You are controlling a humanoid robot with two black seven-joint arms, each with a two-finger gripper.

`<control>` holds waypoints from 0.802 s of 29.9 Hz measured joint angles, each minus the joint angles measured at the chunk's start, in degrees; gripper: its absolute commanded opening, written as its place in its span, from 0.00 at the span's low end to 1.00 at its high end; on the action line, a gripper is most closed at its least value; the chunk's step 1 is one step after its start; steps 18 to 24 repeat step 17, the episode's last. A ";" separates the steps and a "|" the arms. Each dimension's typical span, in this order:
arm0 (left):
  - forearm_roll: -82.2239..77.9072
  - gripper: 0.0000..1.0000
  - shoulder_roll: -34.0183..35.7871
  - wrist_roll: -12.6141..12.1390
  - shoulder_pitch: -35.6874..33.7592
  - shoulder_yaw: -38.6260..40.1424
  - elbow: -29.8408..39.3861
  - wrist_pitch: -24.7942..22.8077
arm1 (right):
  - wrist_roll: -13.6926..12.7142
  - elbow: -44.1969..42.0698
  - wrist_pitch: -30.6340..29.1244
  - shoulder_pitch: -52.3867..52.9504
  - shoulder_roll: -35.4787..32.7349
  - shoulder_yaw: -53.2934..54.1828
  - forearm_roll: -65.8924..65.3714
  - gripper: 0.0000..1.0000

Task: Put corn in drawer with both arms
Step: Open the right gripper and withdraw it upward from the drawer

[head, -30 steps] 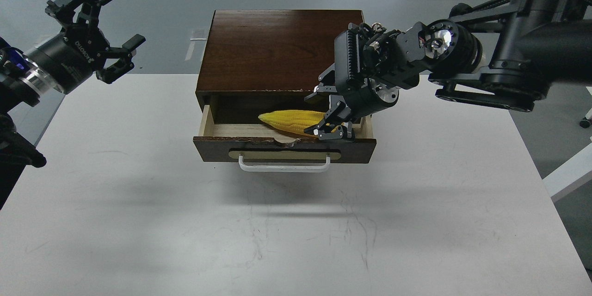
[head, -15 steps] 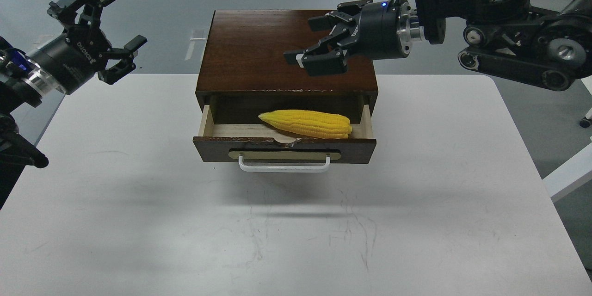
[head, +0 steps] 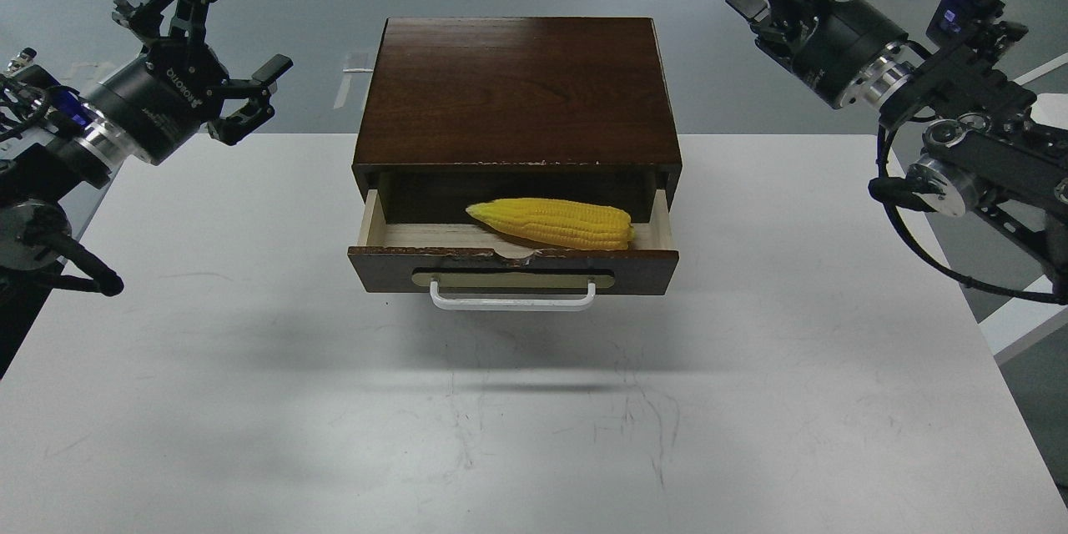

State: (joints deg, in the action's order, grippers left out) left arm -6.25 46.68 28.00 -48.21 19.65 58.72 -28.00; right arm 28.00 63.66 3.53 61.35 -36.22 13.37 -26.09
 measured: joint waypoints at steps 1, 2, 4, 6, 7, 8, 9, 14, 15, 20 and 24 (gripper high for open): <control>-0.01 0.98 -0.34 0.00 0.54 0.00 -0.20 0.00 | -0.01 -0.26 0.00 -2.57 0.15 2.22 2.07 1.00; 0.04 0.98 -0.66 0.00 0.96 0.01 -0.26 0.00 | 0.00 -0.35 -0.01 -4.99 0.34 4.37 3.88 1.00; 0.44 0.98 -1.23 0.00 1.80 0.55 -0.40 0.00 | -0.01 -0.43 -0.04 -8.82 0.95 7.53 6.42 1.00; 1.08 0.98 -1.75 0.00 3.00 1.93 -0.42 0.00 | 0.00 -0.37 -0.10 -11.55 1.82 9.43 7.95 1.00; 1.38 0.98 -1.99 0.00 3.82 2.93 -0.44 0.00 | -0.01 -0.37 -0.10 -12.85 2.26 10.09 8.54 1.00; 1.63 0.98 -2.19 0.00 4.65 4.25 -0.44 0.00 | -0.01 -0.37 -0.10 -14.07 2.77 10.74 8.96 1.00; 1.77 0.98 -2.32 0.00 5.29 5.34 -0.44 0.00 | -0.01 -0.41 -0.10 -15.02 3.21 11.19 9.19 1.00; 2.02 0.98 -3.61 -1.42 7.83 9.31 -0.38 0.00 | 0.00 -0.74 -0.10 -20.59 6.38 15.89 9.55 1.00; 2.03 0.98 -3.93 -1.51 8.23 9.72 -0.38 0.00 | -0.01 -0.86 -0.09 -21.66 6.97 16.76 9.56 1.00; 2.02 0.98 -4.56 -1.60 8.99 10.20 -0.38 0.00 | -0.01 -0.96 -0.15 -23.40 7.76 17.91 9.57 1.00; 2.02 0.98 -4.56 -1.60 8.99 10.20 -0.38 0.00 | -0.01 -0.96 -0.15 -23.40 7.76 17.91 9.57 1.00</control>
